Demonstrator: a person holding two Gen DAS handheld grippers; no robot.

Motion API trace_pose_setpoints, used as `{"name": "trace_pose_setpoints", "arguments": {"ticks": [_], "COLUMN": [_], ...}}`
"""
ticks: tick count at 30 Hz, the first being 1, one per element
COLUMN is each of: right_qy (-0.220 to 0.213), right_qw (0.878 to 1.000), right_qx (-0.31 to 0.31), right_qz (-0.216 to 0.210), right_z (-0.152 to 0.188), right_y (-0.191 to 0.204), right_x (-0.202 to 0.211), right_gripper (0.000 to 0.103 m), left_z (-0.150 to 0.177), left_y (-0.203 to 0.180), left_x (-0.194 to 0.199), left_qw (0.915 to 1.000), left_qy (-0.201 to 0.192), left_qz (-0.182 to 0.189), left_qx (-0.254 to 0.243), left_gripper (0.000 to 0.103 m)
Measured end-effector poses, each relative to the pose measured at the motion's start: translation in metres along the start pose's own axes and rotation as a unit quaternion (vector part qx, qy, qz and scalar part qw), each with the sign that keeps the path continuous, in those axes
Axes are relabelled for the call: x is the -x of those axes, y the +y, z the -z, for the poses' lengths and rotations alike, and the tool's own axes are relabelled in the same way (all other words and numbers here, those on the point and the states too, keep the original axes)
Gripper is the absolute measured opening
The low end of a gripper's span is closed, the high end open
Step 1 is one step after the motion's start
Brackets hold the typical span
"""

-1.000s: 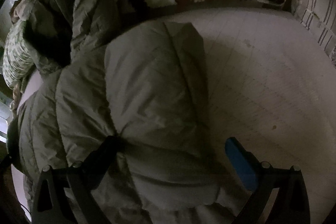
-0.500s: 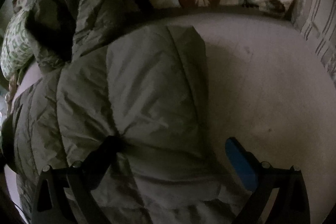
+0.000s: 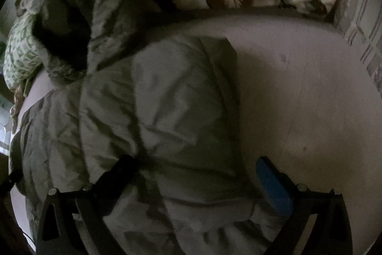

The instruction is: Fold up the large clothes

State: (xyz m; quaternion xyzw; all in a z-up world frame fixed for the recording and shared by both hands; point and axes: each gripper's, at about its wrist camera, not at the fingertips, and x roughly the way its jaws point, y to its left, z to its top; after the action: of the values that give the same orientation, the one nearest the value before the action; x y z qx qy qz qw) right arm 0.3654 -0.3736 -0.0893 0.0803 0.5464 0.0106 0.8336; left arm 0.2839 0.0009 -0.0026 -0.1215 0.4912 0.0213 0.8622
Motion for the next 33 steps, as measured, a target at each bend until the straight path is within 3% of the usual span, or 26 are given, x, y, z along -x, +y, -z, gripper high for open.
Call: {"name": "trace_pose_setpoints", "arguments": {"ticks": [6,14,17,22,33], "right_qy": [-0.025,-0.087,-0.104,-0.12,-0.142], "right_qw": [0.999,0.994,0.992,0.99,0.989], "right_qx": [0.018,0.07,0.075,0.07,0.04], "right_qz": [-0.012,-0.007,-0.017,-0.015,-0.023], "right_z": [-0.033,-0.114,-0.153,-0.202,-0.253], "right_y": [0.019,0.068,0.085,0.105,0.101], "right_x": [0.026,0.057,0.062,0.045,-0.004], "right_gripper": [0.103,0.103,0.103,0.103,0.103], "left_z": [-0.021,-0.032,-0.027,-0.018,-0.018], "left_y": [-0.007,-0.024,-0.025,-0.017,-0.016], "left_x": [0.017,-0.019,-0.036,-0.053,-0.057], "left_qw": [0.9994,0.9995,0.9986,0.9974,0.9966], "left_qy": [-0.033,0.003,0.011,0.011,0.002], "left_qz": [-0.003,0.008,-0.007,0.004,0.013], "left_qx": [-0.003,-0.03,-0.05,-0.071,-0.082], "left_gripper": [0.073,0.073,0.073,0.078,0.082]}}
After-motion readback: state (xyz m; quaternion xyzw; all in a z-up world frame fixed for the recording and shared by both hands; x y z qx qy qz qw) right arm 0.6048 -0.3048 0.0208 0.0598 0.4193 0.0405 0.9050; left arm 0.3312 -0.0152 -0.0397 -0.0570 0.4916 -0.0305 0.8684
